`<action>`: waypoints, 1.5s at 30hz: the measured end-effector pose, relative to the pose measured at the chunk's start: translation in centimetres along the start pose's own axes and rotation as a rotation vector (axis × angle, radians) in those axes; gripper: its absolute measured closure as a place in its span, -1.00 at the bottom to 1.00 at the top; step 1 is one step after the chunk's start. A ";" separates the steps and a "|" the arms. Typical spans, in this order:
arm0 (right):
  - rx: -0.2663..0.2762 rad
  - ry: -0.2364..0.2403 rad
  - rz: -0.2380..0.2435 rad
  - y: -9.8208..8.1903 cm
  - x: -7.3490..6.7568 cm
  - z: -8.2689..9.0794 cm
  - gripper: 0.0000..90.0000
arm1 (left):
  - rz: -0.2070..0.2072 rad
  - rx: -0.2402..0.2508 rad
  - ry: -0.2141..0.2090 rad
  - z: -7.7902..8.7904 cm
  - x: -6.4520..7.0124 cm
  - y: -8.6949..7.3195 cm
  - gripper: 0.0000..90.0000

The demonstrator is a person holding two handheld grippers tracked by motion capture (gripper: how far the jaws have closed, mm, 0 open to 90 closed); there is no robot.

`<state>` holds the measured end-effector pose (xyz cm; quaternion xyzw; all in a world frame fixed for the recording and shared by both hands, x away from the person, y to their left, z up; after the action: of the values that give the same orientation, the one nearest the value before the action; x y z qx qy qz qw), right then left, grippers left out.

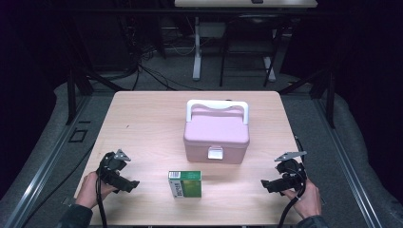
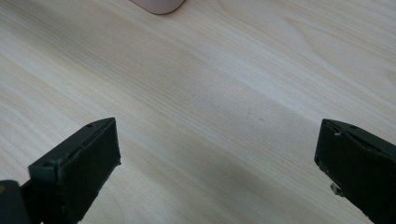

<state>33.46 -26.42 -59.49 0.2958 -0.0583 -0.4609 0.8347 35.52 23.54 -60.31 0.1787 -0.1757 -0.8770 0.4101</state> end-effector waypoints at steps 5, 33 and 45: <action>-0.015 0.001 0.010 -0.1 -0.1 0.0 -1.00 | 0.007 0.025 -0.040 0.7 0.5 0.4 -1.00; -0.038 -0.023 0.021 -0.7 -0.5 0.0 -1.00 | -0.155 -0.039 -0.062 5.1 1.1 3.3 -1.00; -0.052 -0.027 0.022 -0.9 -0.5 -0.1 -1.00 | -0.264 -0.066 -0.078 7.9 2.7 6.1 -1.00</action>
<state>32.55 -26.30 -59.97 0.2672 -0.0608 -0.4571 0.8461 34.33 19.04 -51.06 0.1522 -0.1374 -0.9348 0.2899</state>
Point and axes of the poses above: each handheld gripper's, and its own axes: z roughly backward along the jaws, y roughly out of its top, x roughly to its right, the point moved 8 cm from there along -z, roughly forward along the jaws, and after that the axes turned 10 degrees about y, right-handed, at the moved point
